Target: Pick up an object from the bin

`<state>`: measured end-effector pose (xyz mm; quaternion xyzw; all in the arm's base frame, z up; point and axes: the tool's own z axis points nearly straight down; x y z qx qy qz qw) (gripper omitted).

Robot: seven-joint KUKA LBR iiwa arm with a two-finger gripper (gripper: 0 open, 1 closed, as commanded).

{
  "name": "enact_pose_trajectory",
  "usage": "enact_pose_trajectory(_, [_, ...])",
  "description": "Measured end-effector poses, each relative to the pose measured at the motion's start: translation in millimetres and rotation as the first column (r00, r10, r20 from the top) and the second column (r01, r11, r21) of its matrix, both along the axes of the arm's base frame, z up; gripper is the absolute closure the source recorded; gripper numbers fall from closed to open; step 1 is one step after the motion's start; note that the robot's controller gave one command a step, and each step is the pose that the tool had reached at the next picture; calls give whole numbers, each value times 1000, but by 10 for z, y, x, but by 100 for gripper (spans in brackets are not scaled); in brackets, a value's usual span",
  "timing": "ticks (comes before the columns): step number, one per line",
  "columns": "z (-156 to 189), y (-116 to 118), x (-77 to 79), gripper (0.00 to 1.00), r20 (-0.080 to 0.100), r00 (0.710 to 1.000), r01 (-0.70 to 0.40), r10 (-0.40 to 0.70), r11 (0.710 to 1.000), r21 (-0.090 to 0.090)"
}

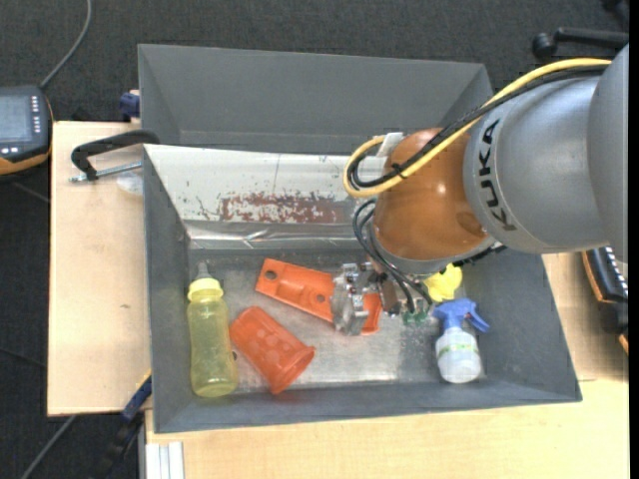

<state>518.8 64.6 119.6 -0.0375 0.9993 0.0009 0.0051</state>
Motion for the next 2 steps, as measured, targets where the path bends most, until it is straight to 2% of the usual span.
enact_pose_trajectory(1, [-135, -127, 178, 100, 3, 998, -61, 61, 998, 0])
enact_pose_trajectory(2, [873, -36, 278, 0, 12, 1000, -4, 4, 1000, 3])
